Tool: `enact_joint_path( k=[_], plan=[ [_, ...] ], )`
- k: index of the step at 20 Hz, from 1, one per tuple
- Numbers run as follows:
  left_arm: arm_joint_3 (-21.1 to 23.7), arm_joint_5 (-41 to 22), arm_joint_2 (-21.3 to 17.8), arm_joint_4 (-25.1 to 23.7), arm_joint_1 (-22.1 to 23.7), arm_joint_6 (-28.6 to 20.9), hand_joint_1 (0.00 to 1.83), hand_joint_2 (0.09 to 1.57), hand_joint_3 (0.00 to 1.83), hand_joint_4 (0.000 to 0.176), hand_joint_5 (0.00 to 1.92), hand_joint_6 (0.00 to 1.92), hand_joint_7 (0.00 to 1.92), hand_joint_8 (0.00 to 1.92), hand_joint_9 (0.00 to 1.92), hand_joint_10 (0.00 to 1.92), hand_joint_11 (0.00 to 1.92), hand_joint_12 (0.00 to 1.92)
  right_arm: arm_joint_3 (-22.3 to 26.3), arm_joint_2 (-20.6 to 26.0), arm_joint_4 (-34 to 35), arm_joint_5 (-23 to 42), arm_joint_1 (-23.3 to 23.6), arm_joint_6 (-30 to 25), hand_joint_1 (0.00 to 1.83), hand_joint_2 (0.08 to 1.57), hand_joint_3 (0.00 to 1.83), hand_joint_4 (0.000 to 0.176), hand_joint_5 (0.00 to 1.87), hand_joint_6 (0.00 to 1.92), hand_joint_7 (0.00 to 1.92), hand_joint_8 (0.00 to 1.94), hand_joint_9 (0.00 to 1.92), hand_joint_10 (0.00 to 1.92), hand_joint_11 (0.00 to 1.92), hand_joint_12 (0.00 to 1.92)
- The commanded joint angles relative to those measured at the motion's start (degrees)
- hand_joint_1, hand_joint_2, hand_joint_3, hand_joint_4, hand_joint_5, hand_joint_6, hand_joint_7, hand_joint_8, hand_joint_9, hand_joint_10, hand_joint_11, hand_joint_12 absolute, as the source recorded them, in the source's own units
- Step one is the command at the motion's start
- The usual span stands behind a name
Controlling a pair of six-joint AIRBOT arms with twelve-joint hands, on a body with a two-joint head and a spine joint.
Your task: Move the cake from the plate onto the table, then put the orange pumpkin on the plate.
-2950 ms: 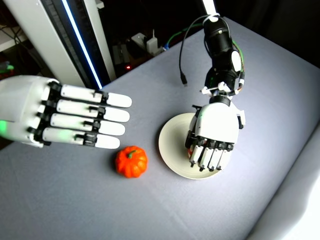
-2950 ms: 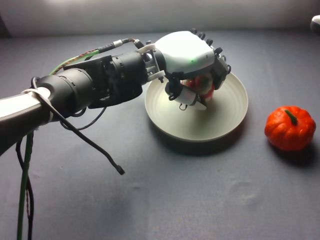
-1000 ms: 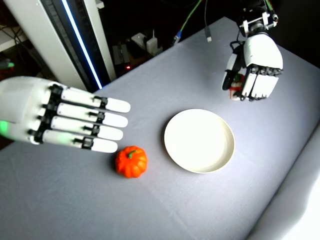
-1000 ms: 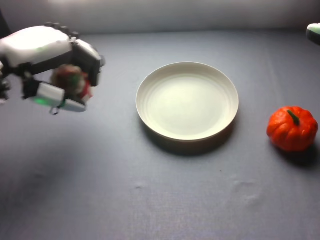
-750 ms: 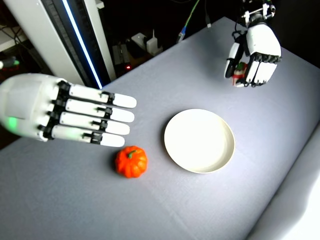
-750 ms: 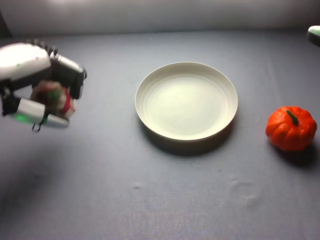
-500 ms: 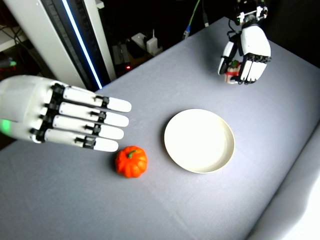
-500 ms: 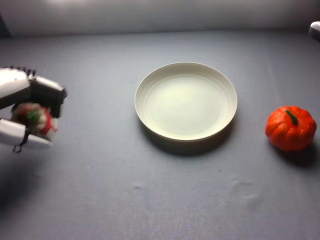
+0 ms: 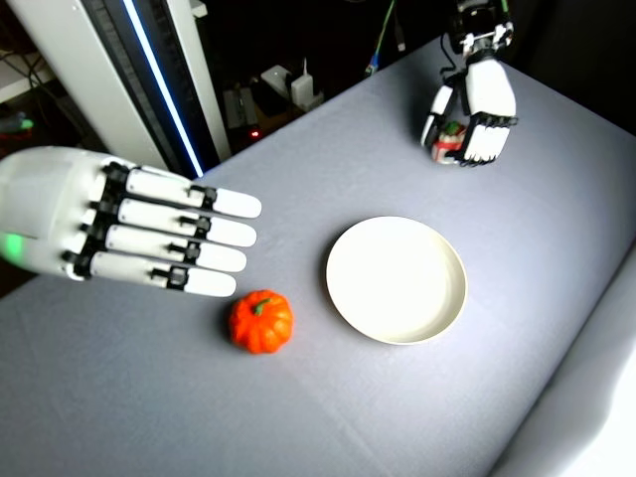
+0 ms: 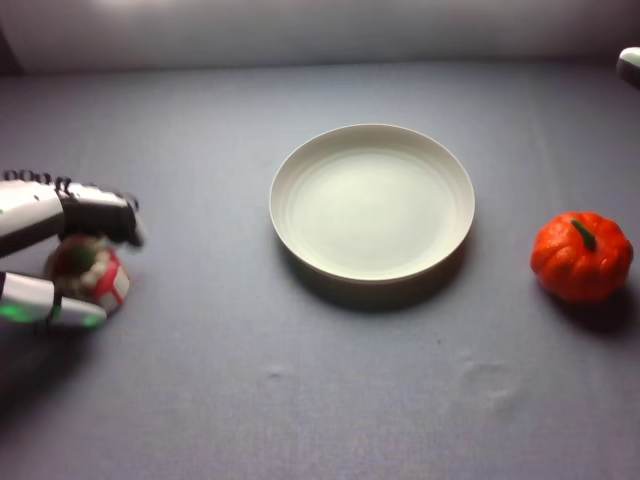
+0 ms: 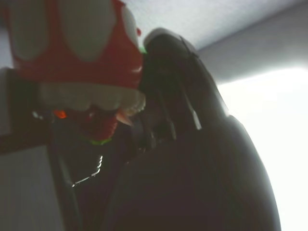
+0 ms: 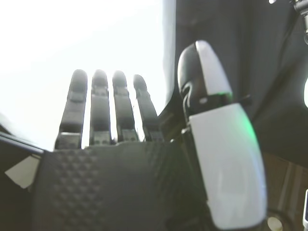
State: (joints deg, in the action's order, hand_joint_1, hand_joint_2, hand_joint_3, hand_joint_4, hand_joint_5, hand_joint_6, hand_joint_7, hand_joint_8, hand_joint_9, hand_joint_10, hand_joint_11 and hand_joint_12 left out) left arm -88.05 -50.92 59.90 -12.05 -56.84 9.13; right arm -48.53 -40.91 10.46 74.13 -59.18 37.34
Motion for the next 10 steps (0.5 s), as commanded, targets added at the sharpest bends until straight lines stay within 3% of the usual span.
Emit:
enact_joint_path(
  k=[1,2,3,4,5,6,8,10],
  plan=[
    [-0.54,-4.71,-0.17,2.67,-0.02,-0.14,1.03,1.06,0.00,0.000,0.38,0.23,0.39,0.32,0.37,0.76,0.10,1.48,0.10,0.27,0.44,7.71,0.21,-0.24,0.80,1.24,0.00,0.000,0.16,0.00,0.16,0.01,0.17,0.01,0.00,0.41],
    [-0.91,-4.19,0.13,2.67,-0.23,-0.14,1.02,1.03,0.00,0.000,0.38,0.10,0.42,0.13,0.41,0.51,0.04,1.42,0.12,0.23,0.44,7.72,0.19,-0.24,0.81,1.25,0.00,0.000,0.17,0.00,0.17,0.01,0.16,0.00,0.00,0.38],
    [-1.33,-3.67,0.49,2.67,-0.51,-0.14,0.99,1.01,0.00,0.000,0.27,0.02,0.32,0.03,0.34,0.28,0.01,1.28,0.13,0.19,0.45,7.72,0.15,-0.24,0.81,1.24,0.00,0.000,0.17,0.00,0.17,0.00,0.16,0.00,0.00,0.36],
    [-1.70,-3.31,0.79,2.68,-0.60,-0.14,0.94,0.97,0.00,0.000,0.11,0.00,0.16,0.02,0.22,0.15,0.00,0.88,0.13,0.18,0.46,7.75,0.09,-0.24,0.81,1.25,0.00,0.000,0.16,0.00,0.17,0.00,0.15,0.00,0.00,0.32],
    [-1.96,-2.88,1.03,2.69,-0.60,-0.14,0.93,0.92,0.00,0.051,0.02,0.00,0.03,0.00,0.09,0.05,0.00,0.33,0.15,0.18,0.55,7.85,-0.01,-0.24,0.81,1.25,0.00,0.000,0.14,0.00,0.14,0.00,0.13,0.00,0.00,0.28],
    [-2.05,-2.71,1.09,2.69,-0.60,-0.14,0.93,0.89,0.00,0.098,0.00,0.00,0.01,0.00,0.03,0.01,0.00,0.07,0.15,0.18,0.59,7.90,-0.06,-0.24,0.81,1.24,0.00,0.000,0.14,0.00,0.14,0.00,0.14,0.00,0.00,0.27],
    [-1.94,-2.39,0.96,2.69,-0.59,-0.14,0.93,0.83,0.00,0.166,0.00,0.00,0.00,0.00,0.00,0.00,0.00,0.00,0.18,0.16,0.64,7.94,-0.14,-0.24,0.81,1.25,0.00,0.000,0.15,0.01,0.15,0.00,0.15,0.01,0.00,0.31],
    [-1.85,-2.47,0.81,2.92,-0.59,-0.14,0.85,0.79,0.00,0.176,0.00,0.00,0.00,0.00,0.00,0.00,0.00,0.00,0.20,0.13,0.70,7.98,-0.34,-0.24,0.80,1.24,0.00,0.000,0.16,0.01,0.16,0.01,0.16,0.01,0.00,0.31]
  ],
)
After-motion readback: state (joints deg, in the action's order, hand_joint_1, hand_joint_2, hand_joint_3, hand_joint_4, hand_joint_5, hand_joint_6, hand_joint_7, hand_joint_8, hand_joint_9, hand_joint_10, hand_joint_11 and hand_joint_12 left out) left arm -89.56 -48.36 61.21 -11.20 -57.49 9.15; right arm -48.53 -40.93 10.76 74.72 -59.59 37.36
